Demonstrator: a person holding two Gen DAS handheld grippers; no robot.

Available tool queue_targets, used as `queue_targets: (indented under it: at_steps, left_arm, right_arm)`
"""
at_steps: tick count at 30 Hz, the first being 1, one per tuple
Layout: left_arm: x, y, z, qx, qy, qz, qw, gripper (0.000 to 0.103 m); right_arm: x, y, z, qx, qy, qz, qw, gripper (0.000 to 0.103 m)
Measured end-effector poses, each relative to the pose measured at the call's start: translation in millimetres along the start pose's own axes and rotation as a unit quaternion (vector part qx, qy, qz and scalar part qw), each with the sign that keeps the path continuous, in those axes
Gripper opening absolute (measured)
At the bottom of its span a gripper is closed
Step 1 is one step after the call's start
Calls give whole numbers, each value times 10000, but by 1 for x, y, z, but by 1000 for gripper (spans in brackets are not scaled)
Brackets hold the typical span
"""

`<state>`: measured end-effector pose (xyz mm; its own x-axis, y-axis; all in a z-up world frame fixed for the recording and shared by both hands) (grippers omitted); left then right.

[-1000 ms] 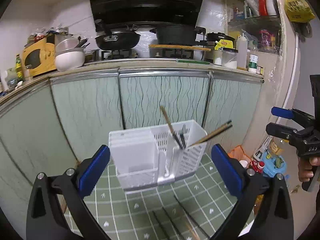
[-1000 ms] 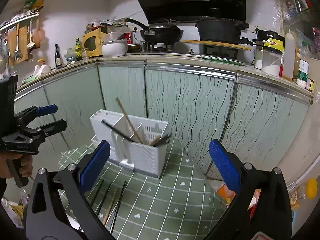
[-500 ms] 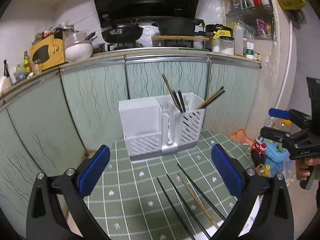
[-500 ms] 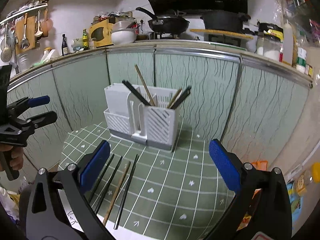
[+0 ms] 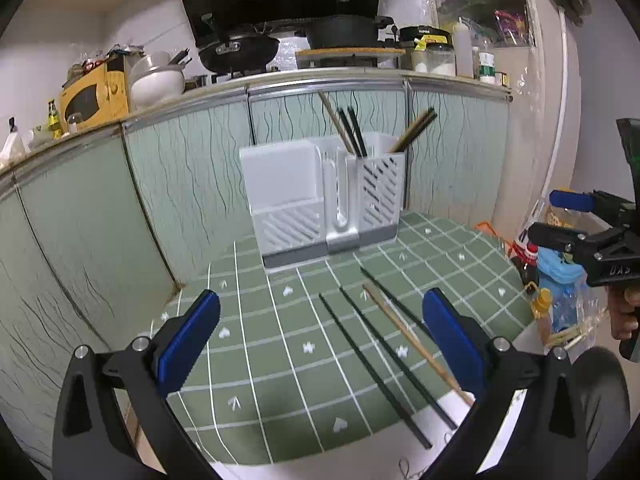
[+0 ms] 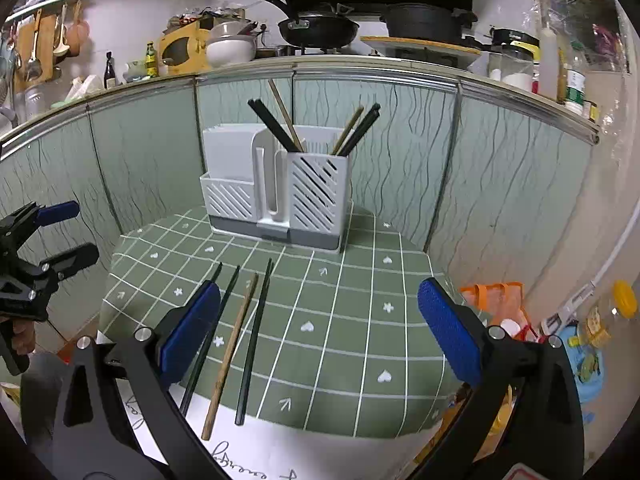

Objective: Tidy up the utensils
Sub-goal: 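Move both open grippers back down to the remaining chopsticks, then grasp a black chopstick with the left gripper while the right gripper grasps another black chopstick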

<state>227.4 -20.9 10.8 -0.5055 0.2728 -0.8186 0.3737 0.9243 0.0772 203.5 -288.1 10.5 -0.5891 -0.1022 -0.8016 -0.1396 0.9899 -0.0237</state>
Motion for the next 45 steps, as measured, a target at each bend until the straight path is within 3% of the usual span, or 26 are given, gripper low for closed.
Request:
queue_targets:
  at_steps: [6, 21, 27, 34, 40, 42, 45]
  left_arm:
    - [24, 2, 1, -8, -23, -146, 9999, 98]
    - [81, -9, 20, -21, 387, -457, 9982, 98]
    - [94, -19, 30, -204, 505, -537, 9971, 98]
    - [106, -30, 50, -243, 720, -552, 9956, 98]
    - [114, -42, 65, -238, 835, -515, 9949, 98]
    - [116, -45, 69, -267, 866, -488, 9947, 98]
    - [117, -47, 74, -248, 933, -509, 9940, 91]
  right_arm:
    - [21, 9, 2, 70, 73, -2, 9999, 95]
    - [60, 21, 40, -160, 375, -75, 9991, 95]
    - [79, 28, 62, -193, 539, -307, 9979, 95]
    - [94, 32, 80, -395, 613, -162, 9972, 94]
    - [104, 36, 92, -463, 781, -253, 9955, 78]
    - [107, 39, 94, -507, 837, -321, 9947, 67]
    - [111, 43, 98, -584, 926, -448, 9930, 57]
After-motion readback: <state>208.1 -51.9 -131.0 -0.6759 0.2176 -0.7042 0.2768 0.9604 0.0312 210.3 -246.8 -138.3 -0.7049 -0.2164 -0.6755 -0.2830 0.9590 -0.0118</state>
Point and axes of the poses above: each gripper's, at about its wrist camera, not at the fingertips, and z roughly the way its jaws point, y to its left, x to its underside, the point moved 5 cm from there along z, roughly the way its jaws point, and after that the axes turned 6 degrees about y, right-handed, at the moved point
